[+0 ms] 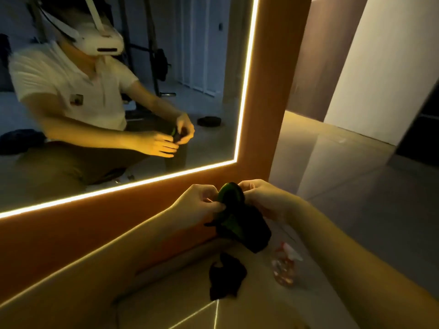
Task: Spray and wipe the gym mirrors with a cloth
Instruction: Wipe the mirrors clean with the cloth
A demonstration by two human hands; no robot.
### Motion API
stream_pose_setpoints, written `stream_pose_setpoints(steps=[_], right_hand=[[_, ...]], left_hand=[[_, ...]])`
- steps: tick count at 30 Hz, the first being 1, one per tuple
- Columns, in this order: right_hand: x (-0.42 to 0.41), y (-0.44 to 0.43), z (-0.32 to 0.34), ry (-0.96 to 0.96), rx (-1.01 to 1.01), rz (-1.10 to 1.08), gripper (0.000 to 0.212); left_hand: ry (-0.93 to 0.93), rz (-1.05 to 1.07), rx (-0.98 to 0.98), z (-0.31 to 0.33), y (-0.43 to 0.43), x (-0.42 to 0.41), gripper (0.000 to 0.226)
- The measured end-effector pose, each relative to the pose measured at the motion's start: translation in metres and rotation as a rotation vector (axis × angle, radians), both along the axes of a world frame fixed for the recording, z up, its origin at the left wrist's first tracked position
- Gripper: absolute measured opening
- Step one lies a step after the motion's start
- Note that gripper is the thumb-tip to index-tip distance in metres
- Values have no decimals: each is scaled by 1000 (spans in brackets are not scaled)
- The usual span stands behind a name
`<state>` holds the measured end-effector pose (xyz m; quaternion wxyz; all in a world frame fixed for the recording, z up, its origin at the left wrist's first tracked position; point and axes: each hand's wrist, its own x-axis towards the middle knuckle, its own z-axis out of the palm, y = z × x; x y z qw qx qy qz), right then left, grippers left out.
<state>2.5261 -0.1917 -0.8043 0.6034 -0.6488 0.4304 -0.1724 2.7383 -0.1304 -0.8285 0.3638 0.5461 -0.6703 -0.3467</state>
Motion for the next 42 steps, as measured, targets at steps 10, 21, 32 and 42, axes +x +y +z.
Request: stream_pose_setpoints(steps=[10, 21, 32, 42], right_hand=[[-70, 31, -98, 45, 217, -31, 50], [-107, 23, -241, 430, 179, -300, 24], [-99, 25, -328, 929, -128, -293, 43], [-37, 20, -407, 701, 76, -124, 56]], left_hand=[[68, 208, 393, -103, -21, -74, 8], [-59, -12, 669, -231, -36, -134, 8], [-681, -12, 536, -348, -42, -89, 22], [-852, -92, 609, -400, -54, -73, 79]])
